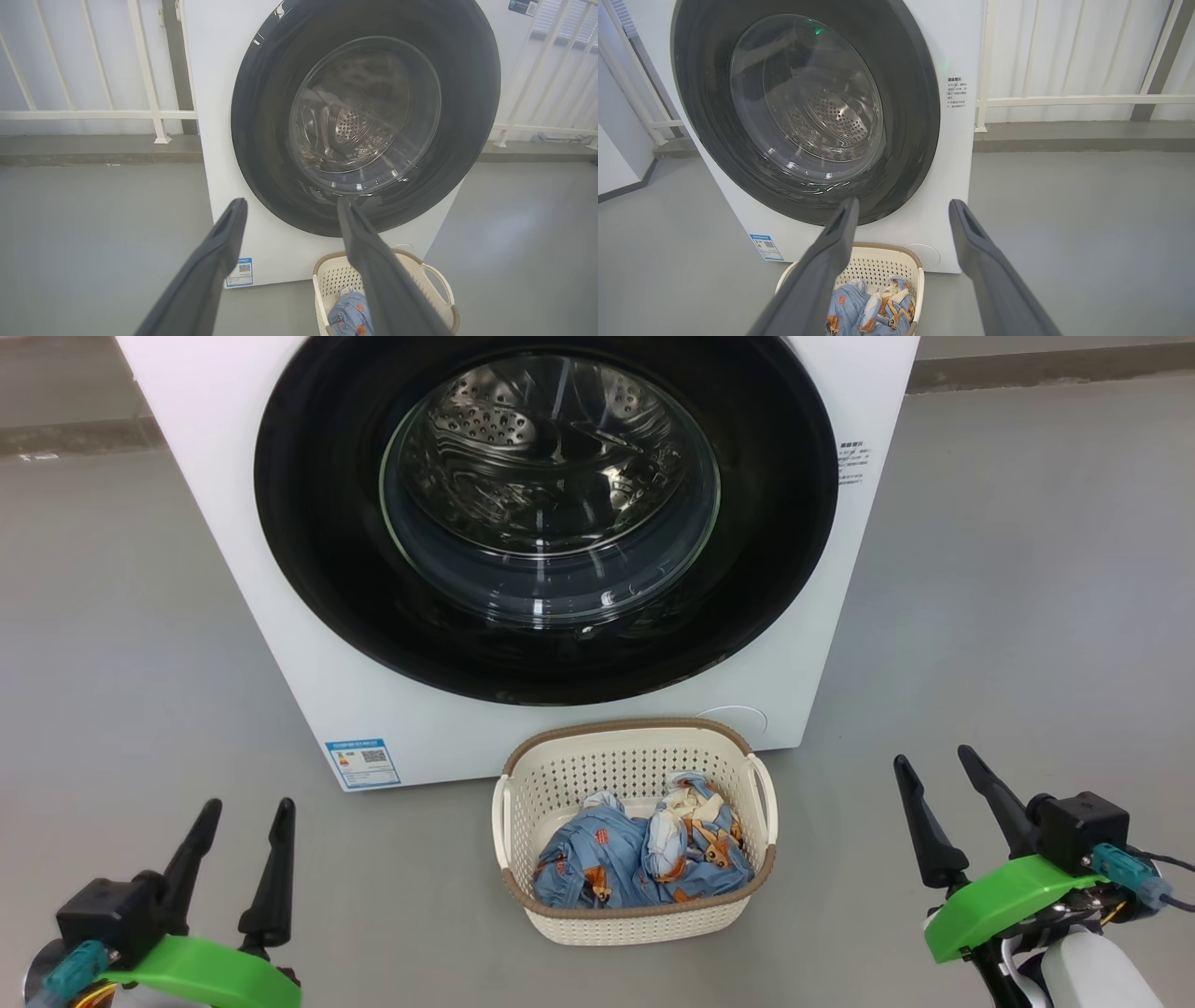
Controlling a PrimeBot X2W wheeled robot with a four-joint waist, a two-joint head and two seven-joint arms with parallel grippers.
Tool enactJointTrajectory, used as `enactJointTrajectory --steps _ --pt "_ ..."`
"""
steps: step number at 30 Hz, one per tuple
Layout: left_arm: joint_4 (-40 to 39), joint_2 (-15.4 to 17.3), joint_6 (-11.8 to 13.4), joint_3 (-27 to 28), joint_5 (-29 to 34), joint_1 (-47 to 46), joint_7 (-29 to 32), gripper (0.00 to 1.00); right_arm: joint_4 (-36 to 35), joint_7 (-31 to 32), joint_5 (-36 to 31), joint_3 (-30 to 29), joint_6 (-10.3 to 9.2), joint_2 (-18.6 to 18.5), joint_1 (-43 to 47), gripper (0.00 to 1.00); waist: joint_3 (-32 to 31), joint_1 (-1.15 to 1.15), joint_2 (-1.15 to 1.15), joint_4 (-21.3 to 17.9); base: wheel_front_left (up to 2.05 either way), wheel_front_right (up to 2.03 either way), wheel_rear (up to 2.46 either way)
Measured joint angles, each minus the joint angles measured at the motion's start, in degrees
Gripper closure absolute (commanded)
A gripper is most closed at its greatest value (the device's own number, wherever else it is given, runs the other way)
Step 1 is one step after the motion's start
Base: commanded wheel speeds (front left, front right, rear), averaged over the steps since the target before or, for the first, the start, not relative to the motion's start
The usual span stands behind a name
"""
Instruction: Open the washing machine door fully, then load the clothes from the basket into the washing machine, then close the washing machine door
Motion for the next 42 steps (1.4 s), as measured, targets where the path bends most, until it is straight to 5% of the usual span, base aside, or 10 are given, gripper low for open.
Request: enactJointTrajectory --steps 8,42 --pt "-0.1 0.7 -0.1 -0.4 3.4 -0.2 -1.0 0.00 0.6 -1.1 -3.3 0.8 0.01 0.0 -0.7 0.00 0.1 0.00 0.00 -0.1 0.00 0.00 0.00" --pt "0.3 0.8 -0.1 0.6 1.3 -0.6 -1.4 0.00 0.8 -1.1 -2.1 -0.3 0.02 0.3 -0.9 0.00 0.8 0.00 0.00 0.2 0.00 0.00 0.00"
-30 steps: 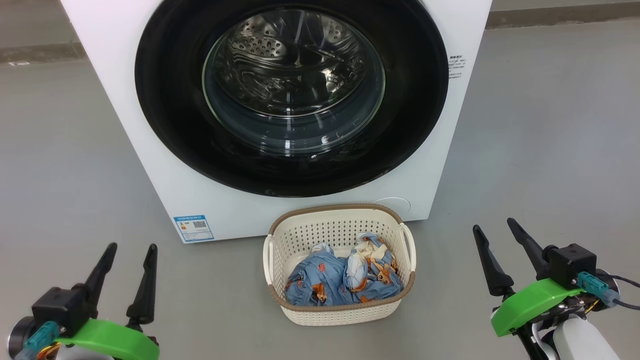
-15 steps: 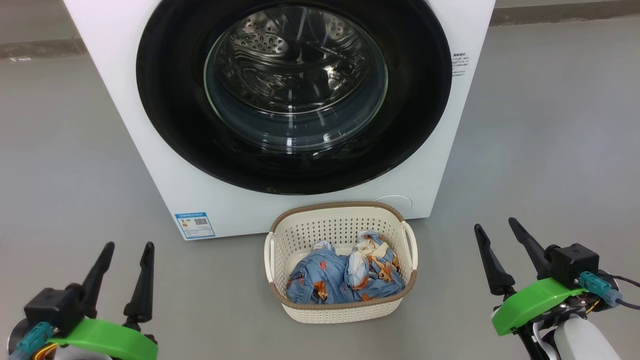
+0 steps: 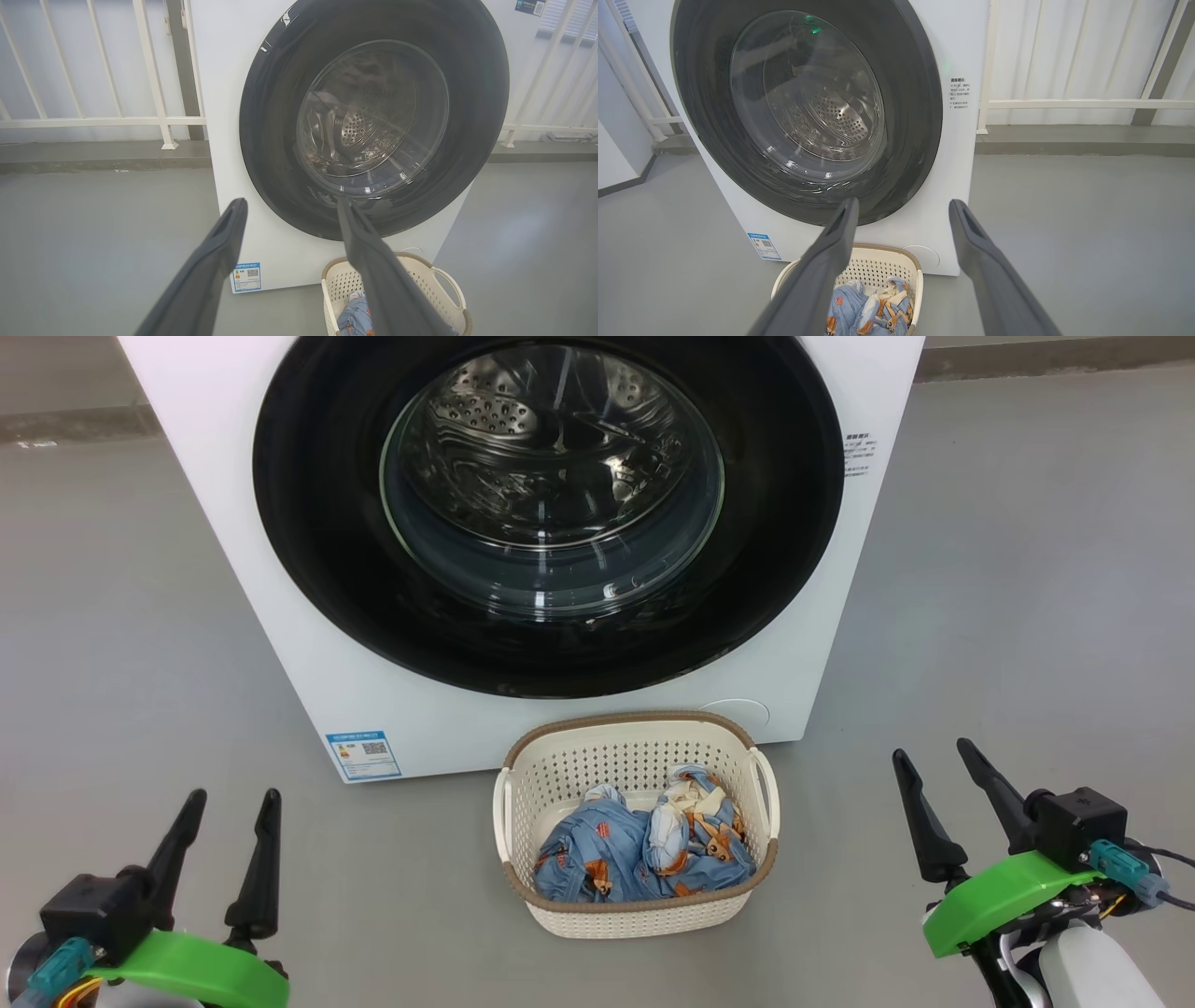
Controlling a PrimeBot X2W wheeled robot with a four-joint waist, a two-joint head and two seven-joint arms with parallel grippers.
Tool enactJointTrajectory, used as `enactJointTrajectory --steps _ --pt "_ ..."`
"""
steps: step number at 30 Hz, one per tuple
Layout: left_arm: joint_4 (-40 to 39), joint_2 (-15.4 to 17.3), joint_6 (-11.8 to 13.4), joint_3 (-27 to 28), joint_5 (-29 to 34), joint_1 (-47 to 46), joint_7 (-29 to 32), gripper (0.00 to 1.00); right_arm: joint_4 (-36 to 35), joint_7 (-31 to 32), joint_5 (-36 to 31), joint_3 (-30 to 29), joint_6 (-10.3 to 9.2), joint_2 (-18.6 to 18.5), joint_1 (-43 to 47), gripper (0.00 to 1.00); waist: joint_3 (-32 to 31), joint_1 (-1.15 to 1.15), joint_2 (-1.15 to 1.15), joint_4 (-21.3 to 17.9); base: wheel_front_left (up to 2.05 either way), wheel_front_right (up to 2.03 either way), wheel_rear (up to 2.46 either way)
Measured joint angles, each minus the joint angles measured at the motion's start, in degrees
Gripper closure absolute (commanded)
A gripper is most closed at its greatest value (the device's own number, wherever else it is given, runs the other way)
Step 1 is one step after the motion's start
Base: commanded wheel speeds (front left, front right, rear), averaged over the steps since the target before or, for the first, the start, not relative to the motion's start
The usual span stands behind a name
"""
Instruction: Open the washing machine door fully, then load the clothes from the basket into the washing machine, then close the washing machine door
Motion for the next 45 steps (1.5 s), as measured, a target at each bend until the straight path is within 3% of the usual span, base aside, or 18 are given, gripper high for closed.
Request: enactJointTrajectory --steps 15,28,34,45 --pt "-0.1 0.2 0.0 0.0 2.2 0.0 0.0 0.00 0.1 0.0 0.0 -0.1 0.00 0.0 -0.3 0.00 0.0 0.00 0.00 0.3 0.15 0.15 -0.29" --pt "-0.3 0.1 0.0 0.2 2.0 0.0 0.0 0.00 0.3 0.0 0.0 -0.4 0.00 0.0 -0.3 0.00 0.3 0.00 0.00 0.4 1.03 1.03 -2.06" --pt "-1.8 -1.4 0.0 3.7 2.6 -0.1 0.0 0.00 0.3 0.0 0.0 -0.8 0.00 0.0 -0.4 0.00 0.8 0.00 0.00 0.4 0.99 0.98 -1.98" --pt "-3.6 -1.4 0.0 3.4 3.9 0.0 0.0 0.00 -0.4 0.0 -0.1 -1.5 0.00 0.2 -0.4 0.00 1.5 0.00 0.00 0.6 0.38 0.38 -0.76"
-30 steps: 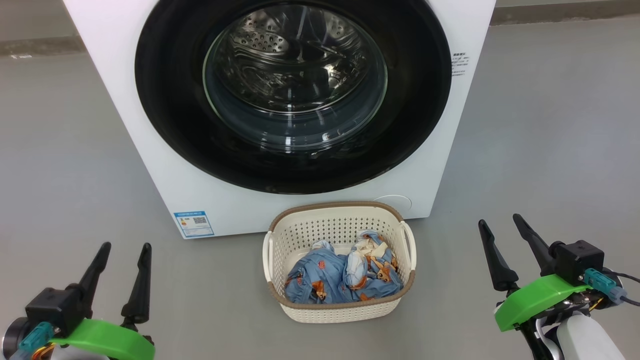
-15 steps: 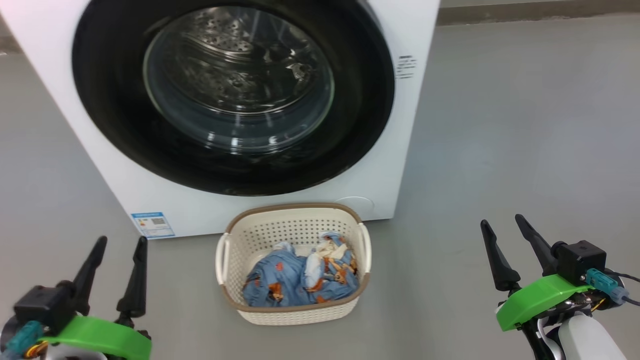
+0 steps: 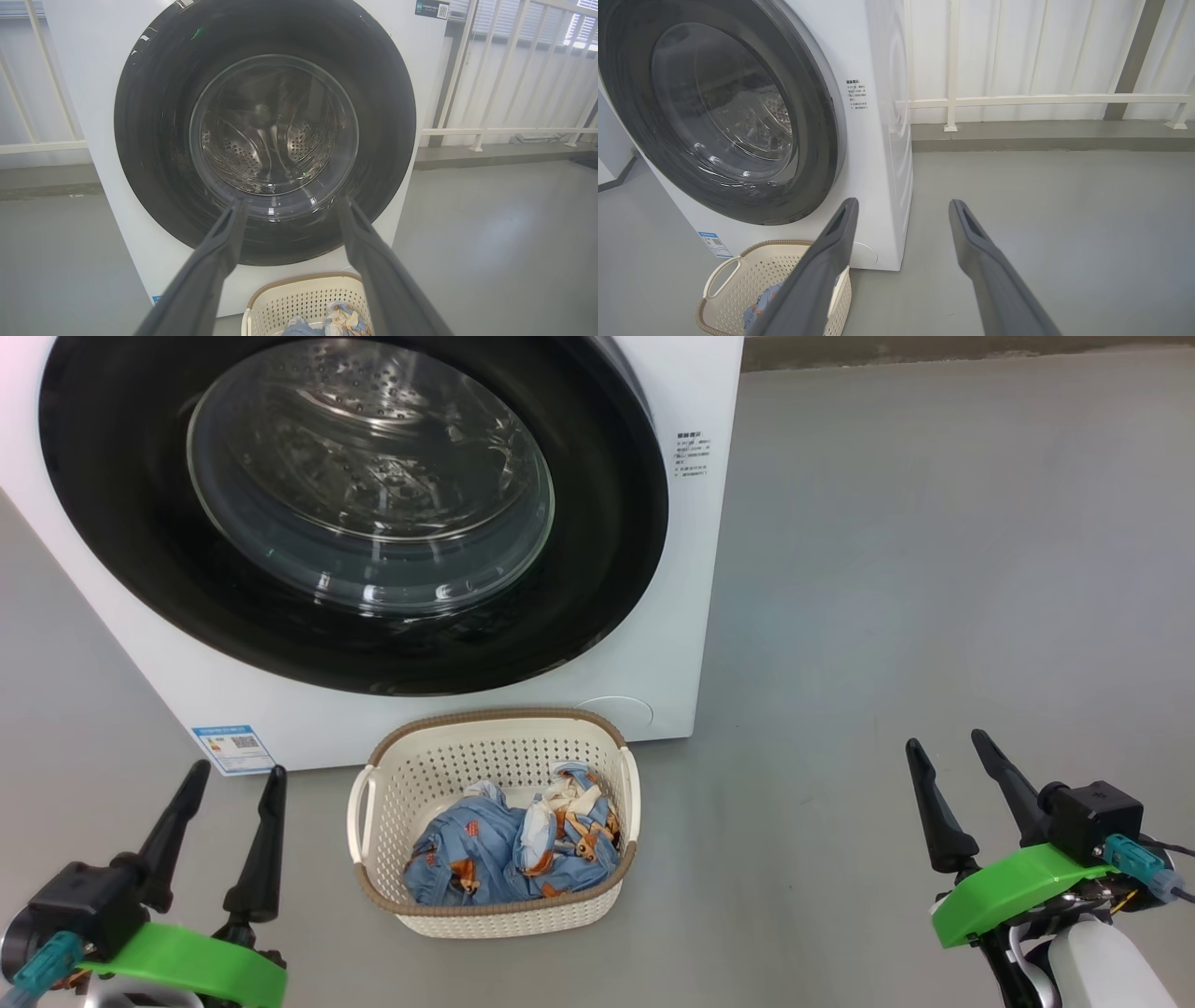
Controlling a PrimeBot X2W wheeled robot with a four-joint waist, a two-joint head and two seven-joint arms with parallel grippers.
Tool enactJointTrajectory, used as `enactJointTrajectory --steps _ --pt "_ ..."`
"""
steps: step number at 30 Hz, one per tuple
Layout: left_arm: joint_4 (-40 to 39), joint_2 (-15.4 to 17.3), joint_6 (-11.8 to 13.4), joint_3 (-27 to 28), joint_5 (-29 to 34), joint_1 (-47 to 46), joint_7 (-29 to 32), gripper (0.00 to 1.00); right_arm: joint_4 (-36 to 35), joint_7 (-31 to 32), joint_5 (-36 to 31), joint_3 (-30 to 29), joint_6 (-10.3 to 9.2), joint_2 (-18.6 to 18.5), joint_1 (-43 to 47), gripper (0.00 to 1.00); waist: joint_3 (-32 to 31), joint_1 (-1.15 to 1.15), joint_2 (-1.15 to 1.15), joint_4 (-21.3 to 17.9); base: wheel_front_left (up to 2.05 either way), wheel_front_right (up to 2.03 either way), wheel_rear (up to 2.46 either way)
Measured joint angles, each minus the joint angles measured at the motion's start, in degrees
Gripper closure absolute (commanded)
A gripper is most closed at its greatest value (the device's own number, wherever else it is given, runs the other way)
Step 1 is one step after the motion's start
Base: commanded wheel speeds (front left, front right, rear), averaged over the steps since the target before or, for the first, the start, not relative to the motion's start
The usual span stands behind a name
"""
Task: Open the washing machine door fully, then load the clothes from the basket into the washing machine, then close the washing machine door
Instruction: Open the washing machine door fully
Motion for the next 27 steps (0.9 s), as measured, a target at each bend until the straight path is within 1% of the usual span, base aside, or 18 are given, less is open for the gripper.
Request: enactJointTrajectory --steps 27 --pt "0.0 0.1 0.0 -0.5 -0.4 0.1 0.0 0.00 0.1 0.0 -0.2 -0.7 0.00 0.8 0.0 0.00 -0.3 0.00 0.00 0.3 0.00 0.00 0.00"
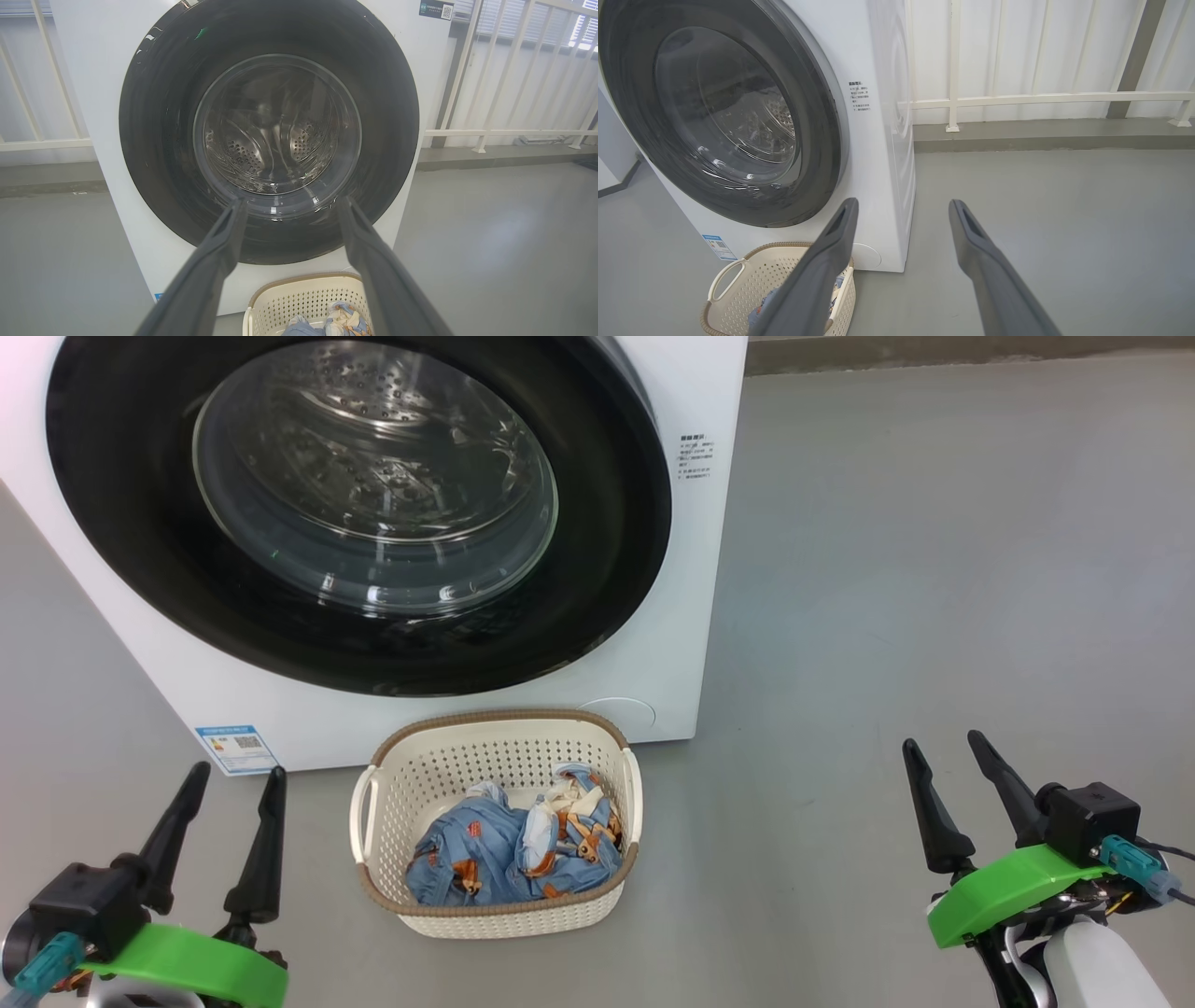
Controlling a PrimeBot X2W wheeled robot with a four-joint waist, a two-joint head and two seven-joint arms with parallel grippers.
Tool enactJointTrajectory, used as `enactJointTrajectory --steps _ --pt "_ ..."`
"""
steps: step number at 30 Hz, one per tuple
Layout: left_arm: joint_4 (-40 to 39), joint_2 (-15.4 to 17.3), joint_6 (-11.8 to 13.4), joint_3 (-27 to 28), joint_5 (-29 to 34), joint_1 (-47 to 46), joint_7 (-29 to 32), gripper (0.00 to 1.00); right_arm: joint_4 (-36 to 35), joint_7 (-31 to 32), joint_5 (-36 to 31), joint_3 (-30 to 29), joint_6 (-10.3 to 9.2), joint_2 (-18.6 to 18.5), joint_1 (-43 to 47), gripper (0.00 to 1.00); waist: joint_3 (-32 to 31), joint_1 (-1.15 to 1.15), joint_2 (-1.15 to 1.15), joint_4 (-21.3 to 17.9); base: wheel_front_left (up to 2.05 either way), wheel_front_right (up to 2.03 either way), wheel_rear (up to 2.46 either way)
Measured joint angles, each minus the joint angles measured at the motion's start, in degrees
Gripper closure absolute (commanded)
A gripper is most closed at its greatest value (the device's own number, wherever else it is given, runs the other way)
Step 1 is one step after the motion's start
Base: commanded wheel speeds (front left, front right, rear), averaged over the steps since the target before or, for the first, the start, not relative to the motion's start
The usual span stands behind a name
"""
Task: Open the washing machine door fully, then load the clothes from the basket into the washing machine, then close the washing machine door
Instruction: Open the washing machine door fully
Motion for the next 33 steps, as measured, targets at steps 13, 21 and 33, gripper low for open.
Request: enactJointTrajectory --steps 13,21,33 --pt "-0.6 -0.4 0.0 0.6 -0.2 0.4 0.0 0.00 -1.6 0.0 0.4 1.5 0.02 -1.6 -8.7 0.00 1.1 0.00 0.00 0.3 0.00 0.00 0.00" --pt "-0.7 -0.5 0.0 -0.6 -0.5 1.0 0.0 0.00 0.2 0.1 17.7 -5.9 0.03 2.4 -15.1 0.47 1.6 0.00 0.00 1.3 0.00 0.00 0.00" --pt "-0.8 -0.9 0.0 -1.6 -1.0 0.6 0.0 0.00 6.3 3.9 41.6 -16.9 0.03 4.8 -22.9 1.00 3.8 0.00 0.00 3.7 0.00 0.00 0.00"
